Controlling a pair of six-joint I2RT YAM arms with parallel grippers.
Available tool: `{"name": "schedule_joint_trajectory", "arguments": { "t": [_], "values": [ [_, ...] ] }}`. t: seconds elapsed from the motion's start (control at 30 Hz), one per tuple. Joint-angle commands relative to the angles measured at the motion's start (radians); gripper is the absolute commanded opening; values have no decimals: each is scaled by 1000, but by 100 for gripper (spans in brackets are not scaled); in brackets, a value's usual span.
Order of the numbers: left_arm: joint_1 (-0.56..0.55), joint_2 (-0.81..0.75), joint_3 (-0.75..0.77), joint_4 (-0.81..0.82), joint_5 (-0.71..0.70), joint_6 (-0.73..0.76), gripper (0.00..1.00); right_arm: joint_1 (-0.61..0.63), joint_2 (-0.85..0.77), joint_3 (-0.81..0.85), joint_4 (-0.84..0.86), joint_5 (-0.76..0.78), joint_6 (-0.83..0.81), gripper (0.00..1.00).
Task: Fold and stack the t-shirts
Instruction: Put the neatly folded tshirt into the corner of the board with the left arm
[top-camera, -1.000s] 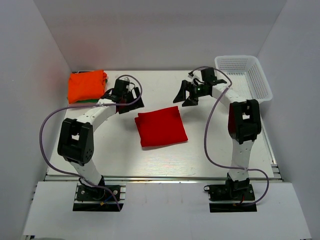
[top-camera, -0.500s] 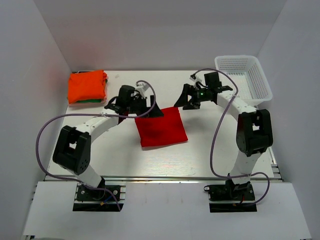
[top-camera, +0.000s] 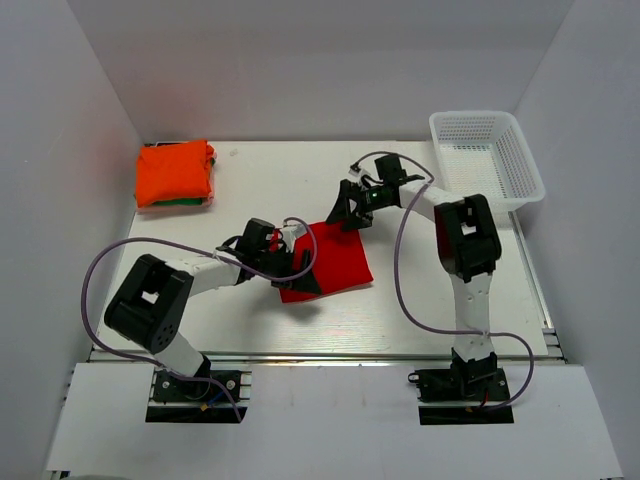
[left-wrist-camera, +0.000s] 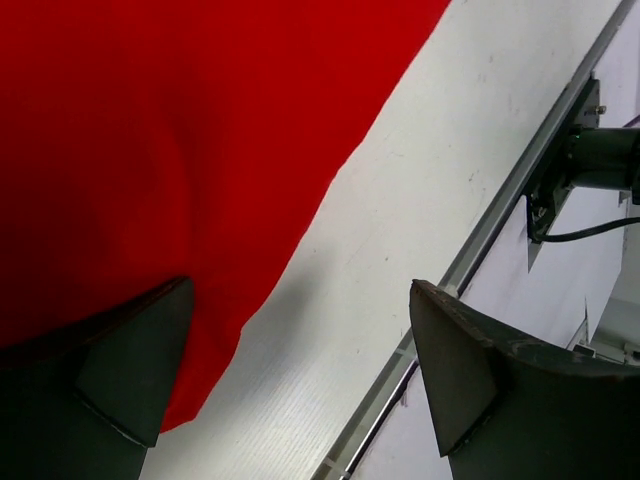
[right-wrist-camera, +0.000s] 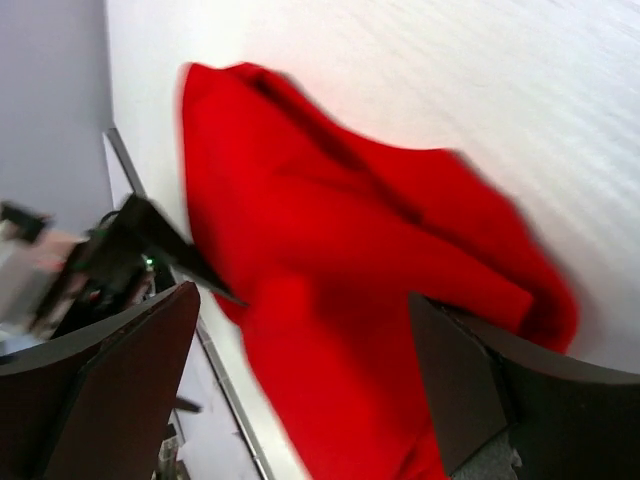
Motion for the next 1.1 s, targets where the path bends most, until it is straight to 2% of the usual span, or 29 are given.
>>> {"name": "schedule_joint_trajectory", "arguments": {
  "t": [0.0,0.13,0.27,0.47,0.6,0.63,0.7,0.73,0.9,1.07],
  "values": [
    [11,-21,-51,37,-22,25,100,3,68,56,25,-19,19,90],
    [2,-31,-89,-4,-95,25,100,-2,141,81,38,-10,36,90],
    [2,-66,-90,-56,-149,34,100,0,140,107,17,-1,35,90],
    [2,-169,33,-130,-250,34,100,-3,-18,145,-69,54,-41,90],
    [2,-258,93,-150,-379,-24,100,0,-220,81,-81,88,-102,90],
    [2,-286,93,-150,-440,-55,100,3,-249,7,-72,96,-105,90],
    [11,-297,93,-140,-476,-72,100,1,-335,-92,-48,111,-105,90],
    [22,-297,93,-139,-526,-84,100,1,-422,-161,-37,119,-104,90],
    [22,-177,199,-286,-726,-120,100,-3,-605,-419,32,185,-74,90],
    [31,-90,187,-270,-700,-142,100,-6,-772,-559,32,226,-76,90]
  ]
}}
